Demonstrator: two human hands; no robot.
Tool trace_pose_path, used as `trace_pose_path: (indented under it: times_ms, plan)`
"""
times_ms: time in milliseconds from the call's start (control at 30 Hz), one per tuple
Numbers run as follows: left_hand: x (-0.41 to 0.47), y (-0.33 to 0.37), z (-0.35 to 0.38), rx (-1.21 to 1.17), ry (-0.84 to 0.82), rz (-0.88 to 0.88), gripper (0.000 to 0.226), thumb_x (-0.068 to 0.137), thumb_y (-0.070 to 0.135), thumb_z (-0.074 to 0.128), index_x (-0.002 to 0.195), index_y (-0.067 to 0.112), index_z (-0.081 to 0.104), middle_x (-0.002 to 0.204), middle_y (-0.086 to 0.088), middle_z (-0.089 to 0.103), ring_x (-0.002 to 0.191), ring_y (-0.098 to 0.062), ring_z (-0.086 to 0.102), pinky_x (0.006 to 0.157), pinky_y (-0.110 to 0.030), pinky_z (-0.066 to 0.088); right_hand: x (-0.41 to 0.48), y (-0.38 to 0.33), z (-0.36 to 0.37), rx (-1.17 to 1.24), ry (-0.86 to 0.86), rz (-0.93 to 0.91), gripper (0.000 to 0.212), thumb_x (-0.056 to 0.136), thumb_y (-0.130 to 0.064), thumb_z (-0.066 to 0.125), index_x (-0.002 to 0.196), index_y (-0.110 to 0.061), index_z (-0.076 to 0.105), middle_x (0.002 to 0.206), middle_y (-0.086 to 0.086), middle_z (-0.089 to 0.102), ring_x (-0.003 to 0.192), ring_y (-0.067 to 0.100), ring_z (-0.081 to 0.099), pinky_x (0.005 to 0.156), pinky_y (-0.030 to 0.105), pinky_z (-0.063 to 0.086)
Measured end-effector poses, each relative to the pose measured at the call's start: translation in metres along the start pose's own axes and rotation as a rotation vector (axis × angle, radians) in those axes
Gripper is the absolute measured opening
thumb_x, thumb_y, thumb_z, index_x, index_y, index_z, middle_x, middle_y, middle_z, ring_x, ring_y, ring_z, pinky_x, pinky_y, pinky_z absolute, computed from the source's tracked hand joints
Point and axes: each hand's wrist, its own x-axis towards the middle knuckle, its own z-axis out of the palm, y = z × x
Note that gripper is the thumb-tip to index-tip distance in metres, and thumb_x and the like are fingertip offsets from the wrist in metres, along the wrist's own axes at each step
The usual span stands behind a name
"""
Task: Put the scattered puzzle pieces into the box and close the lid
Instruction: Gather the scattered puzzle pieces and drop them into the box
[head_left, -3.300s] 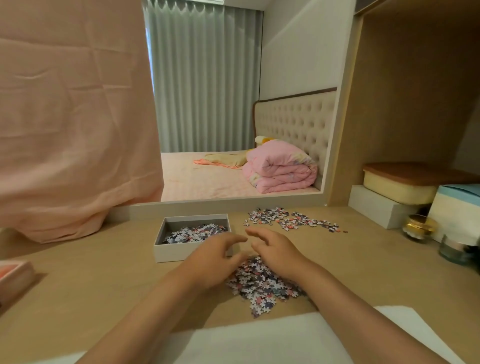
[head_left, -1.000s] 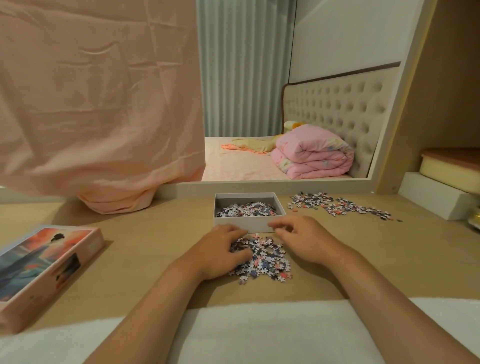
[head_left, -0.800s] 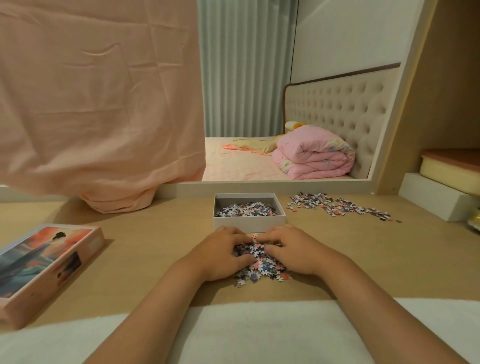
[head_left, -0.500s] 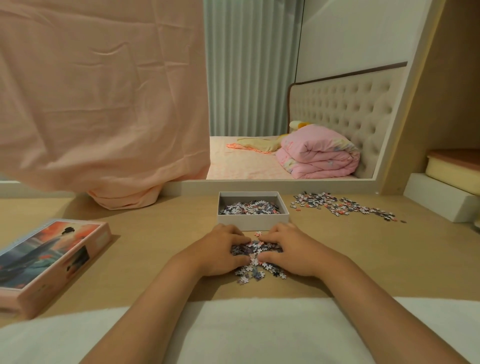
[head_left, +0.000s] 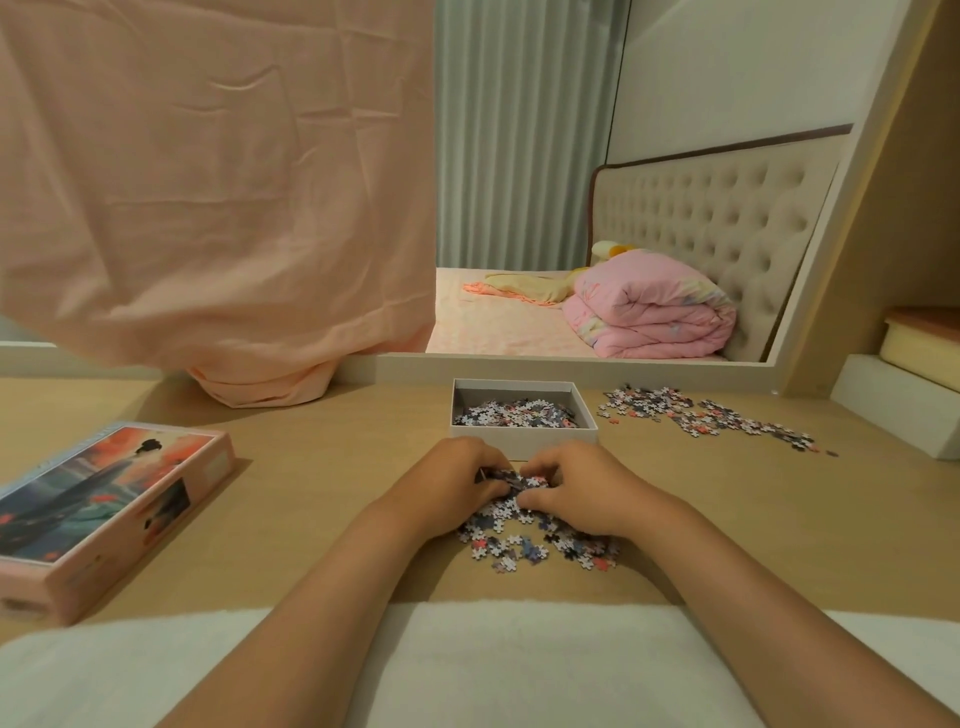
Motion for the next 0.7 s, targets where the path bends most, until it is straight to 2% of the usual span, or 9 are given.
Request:
trace_pose_path:
  times_ms: [133, 200, 300, 333, 433, 500, 600, 700]
  plan:
    - [0.002, -0.003, 0.000, -0.064, 0.056, -0.013, 0.015, 0.089, 0.027, 0.069, 0.101, 0.020, 0.075, 0.089, 0.004, 0.069, 0.079, -0.009, 0.058, 0.072, -0.027, 0.047, 0.013, -0.006, -0.015, 0.029, 0.003, 0.024, 0.013, 0.078, -0.030, 0.083, 0.089, -0.027, 0.076, 0.081, -0.011, 0.069, 0.077, 0.009, 0.064, 0.065, 0.021, 0.045]
    - [0.002, -0.005, -0.003, -0.150, 0.089, -0.048, 0.012, 0.089, 0.027, 0.069, 0.097, 0.020, 0.075, 0.085, 0.008, 0.070, 0.077, -0.006, 0.061, 0.074, -0.030, 0.051, 0.020, -0.010, -0.026, 0.008, -0.028, 0.012, 0.009, 0.077, -0.023, 0.085, 0.080, -0.025, 0.076, 0.074, -0.011, 0.070, 0.070, 0.005, 0.063, 0.060, 0.019, 0.045]
    - [0.005, -0.007, -0.006, -0.206, 0.144, -0.102, 0.012, 0.090, 0.030, 0.068, 0.095, 0.022, 0.075, 0.085, 0.008, 0.071, 0.078, -0.008, 0.063, 0.075, -0.036, 0.053, 0.031, -0.016, -0.048, 0.089, -0.105, 0.002, 0.009, 0.078, -0.015, 0.084, 0.079, -0.019, 0.077, 0.072, -0.003, 0.074, 0.068, 0.015, 0.068, 0.062, 0.034, 0.059]
    - [0.006, -0.007, -0.007, -0.203, 0.168, -0.120, 0.013, 0.090, 0.031, 0.068, 0.096, 0.023, 0.075, 0.086, 0.008, 0.071, 0.079, -0.009, 0.062, 0.075, -0.036, 0.052, 0.035, -0.017, -0.054, 0.139, -0.110, 0.001, 0.007, 0.079, -0.012, 0.083, 0.081, -0.016, 0.077, 0.074, 0.000, 0.075, 0.069, 0.018, 0.068, 0.061, 0.034, 0.060]
    - [0.013, -0.007, -0.012, -0.225, 0.252, -0.179, 0.015, 0.090, 0.032, 0.068, 0.102, 0.025, 0.074, 0.089, 0.011, 0.069, 0.081, -0.005, 0.059, 0.075, -0.028, 0.049, 0.048, -0.018, -0.063, 0.265, 0.025, -0.028, 0.007, 0.080, -0.011, 0.082, 0.084, -0.012, 0.077, 0.075, 0.001, 0.073, 0.066, 0.013, 0.065, 0.056, 0.025, 0.056]
    - [0.021, -0.005, -0.019, -0.252, 0.300, -0.175, 0.010, 0.090, 0.031, 0.068, 0.098, 0.027, 0.073, 0.084, 0.011, 0.068, 0.076, -0.005, 0.058, 0.071, -0.025, 0.047, 0.057, -0.013, -0.061, 0.271, 0.154, -0.042, 0.007, 0.079, -0.014, 0.083, 0.081, -0.016, 0.077, 0.074, -0.001, 0.071, 0.061, 0.011, 0.062, 0.056, 0.027, 0.053]
    - [0.039, -0.004, -0.027, -0.204, 0.315, -0.156, 0.010, 0.091, 0.030, 0.067, 0.091, 0.023, 0.073, 0.074, 0.005, 0.067, 0.069, -0.012, 0.058, 0.066, -0.032, 0.046, 0.069, 0.001, -0.051, 0.245, 0.338, -0.054, 0.006, 0.080, -0.019, 0.082, 0.083, -0.022, 0.077, 0.077, -0.007, 0.070, 0.063, 0.006, 0.059, 0.061, 0.022, 0.044]
    - [0.062, -0.012, -0.024, -0.072, 0.259, -0.189, 0.018, 0.095, 0.034, 0.060, 0.091, 0.022, 0.073, 0.072, -0.001, 0.067, 0.068, -0.020, 0.058, 0.062, -0.039, 0.044, 0.072, 0.013, -0.040, 0.298, 0.432, -0.038, 0.010, 0.085, -0.022, 0.078, 0.095, -0.022, 0.079, 0.079, -0.013, 0.069, 0.070, -0.004, 0.058, 0.056, 0.006, 0.038]
